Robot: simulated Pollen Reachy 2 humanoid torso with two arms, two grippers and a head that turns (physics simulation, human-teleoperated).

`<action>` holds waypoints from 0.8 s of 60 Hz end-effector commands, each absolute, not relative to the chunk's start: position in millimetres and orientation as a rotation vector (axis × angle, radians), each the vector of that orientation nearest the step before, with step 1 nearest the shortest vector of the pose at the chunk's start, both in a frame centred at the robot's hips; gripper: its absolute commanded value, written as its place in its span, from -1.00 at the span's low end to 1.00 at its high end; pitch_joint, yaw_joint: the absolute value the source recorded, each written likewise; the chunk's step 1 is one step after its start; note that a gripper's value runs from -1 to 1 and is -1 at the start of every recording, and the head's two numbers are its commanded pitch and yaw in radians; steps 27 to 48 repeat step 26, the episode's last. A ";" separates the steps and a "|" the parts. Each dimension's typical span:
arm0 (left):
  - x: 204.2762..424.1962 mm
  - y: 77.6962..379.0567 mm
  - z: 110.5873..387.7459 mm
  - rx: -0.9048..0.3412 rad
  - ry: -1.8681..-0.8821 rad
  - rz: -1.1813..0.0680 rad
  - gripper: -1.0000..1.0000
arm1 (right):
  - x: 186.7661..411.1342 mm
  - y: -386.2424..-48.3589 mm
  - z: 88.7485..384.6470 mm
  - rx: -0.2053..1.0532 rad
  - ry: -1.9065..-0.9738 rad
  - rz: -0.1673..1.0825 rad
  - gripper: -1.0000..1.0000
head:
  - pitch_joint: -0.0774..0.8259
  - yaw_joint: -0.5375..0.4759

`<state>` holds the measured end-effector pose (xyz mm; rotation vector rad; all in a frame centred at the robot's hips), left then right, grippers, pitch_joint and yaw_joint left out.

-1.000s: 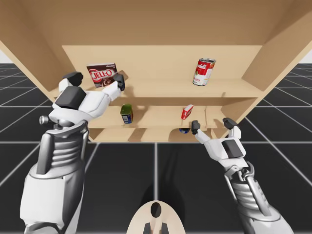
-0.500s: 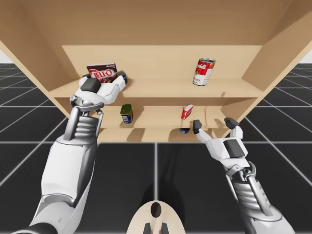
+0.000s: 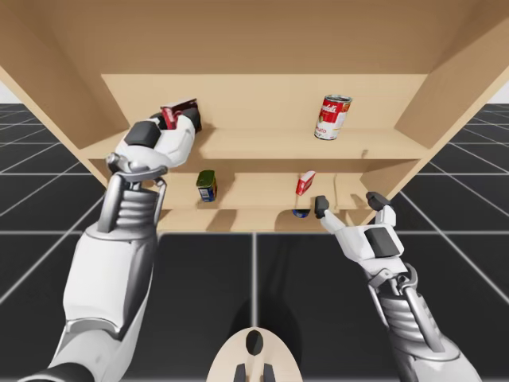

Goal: Look through the shelves, find the pudding box, and take it.

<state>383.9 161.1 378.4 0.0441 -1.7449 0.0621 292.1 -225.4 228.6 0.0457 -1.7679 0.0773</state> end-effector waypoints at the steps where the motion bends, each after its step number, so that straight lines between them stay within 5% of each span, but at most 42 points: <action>1: 358.9 157.2 404.1 0.020 -1.799 0.085 1.00 | 291.7 -222.9 227.5 0.058 -1.766 0.067 -1.00 | -0.50 0.58; 26: 254.5 169.1 408.5 0.002 -1.935 0.028 1.00 | 291.8 -221.6 227.7 0.055 -1.767 0.067 -1.00 | -0.50 0.58; 48: 254.5 169.1 408.5 0.002 -1.935 0.028 1.00 | 291.8 -221.6 227.7 0.055 -1.767 0.067 -1.00 | -0.50 0.58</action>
